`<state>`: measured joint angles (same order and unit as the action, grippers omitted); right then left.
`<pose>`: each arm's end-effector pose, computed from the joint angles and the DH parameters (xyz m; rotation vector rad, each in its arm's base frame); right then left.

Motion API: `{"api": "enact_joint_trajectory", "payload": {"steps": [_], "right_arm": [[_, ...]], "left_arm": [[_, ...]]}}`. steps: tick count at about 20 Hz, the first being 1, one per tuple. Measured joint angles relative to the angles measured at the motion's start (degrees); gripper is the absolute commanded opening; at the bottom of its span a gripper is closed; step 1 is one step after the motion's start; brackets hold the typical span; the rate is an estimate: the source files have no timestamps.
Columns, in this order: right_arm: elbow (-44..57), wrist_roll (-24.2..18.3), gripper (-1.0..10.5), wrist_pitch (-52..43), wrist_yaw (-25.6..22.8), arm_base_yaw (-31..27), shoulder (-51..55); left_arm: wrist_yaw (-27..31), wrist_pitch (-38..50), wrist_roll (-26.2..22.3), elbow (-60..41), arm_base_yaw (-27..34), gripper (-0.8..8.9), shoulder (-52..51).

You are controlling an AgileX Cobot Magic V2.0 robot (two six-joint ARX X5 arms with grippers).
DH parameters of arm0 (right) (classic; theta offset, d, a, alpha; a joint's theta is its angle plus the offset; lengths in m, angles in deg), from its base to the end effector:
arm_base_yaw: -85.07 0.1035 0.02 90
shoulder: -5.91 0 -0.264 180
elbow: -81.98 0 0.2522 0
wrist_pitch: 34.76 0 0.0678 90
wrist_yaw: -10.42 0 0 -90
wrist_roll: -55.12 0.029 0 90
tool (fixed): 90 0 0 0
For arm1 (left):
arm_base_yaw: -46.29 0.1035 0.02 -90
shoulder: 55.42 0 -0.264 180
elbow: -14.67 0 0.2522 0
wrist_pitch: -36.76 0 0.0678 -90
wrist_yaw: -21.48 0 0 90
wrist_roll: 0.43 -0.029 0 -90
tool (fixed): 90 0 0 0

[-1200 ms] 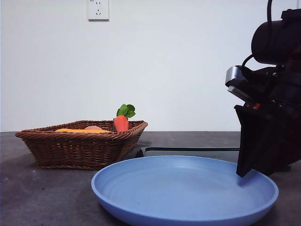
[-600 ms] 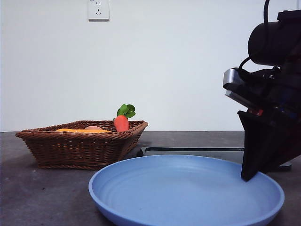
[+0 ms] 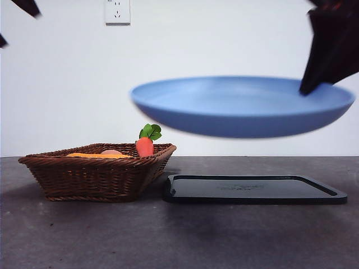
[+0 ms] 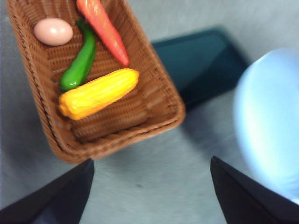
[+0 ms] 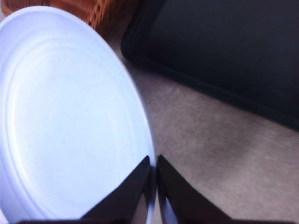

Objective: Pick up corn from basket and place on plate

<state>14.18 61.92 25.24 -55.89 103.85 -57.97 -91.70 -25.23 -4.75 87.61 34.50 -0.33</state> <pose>0.1932 0.0780 0.2795 0.1467 1.0387 0.6202 0.1707 -0.0473 0.3315 -0.0082 0.7555 -0.6082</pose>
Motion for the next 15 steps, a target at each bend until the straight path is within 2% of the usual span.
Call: {"api": "enact_joint_trajectory", "payload": {"steps": [6,9,12,15], "right_arm": [[0.0,-0.9,0.0,4.4,0.0,-4.4,8.0],[0.0,-1.0,0.0,6.2,0.0,-5.3,11.1],[0.0,-1.0,0.0,7.4,0.0,-5.9,13.5],[0.0,-1.0,0.0,8.2,0.0,-6.2,14.8]], "left_arm": [[11.6,1.8,-8.2,11.0,-8.5,4.03,18.3],[13.0,2.6,-11.4,16.7,-10.2,4.03,28.0],[18.1,3.2,-15.7,21.4,-11.5,4.03,37.4],[19.0,4.8,-18.5,23.2,-12.0,4.03,44.3]]}}
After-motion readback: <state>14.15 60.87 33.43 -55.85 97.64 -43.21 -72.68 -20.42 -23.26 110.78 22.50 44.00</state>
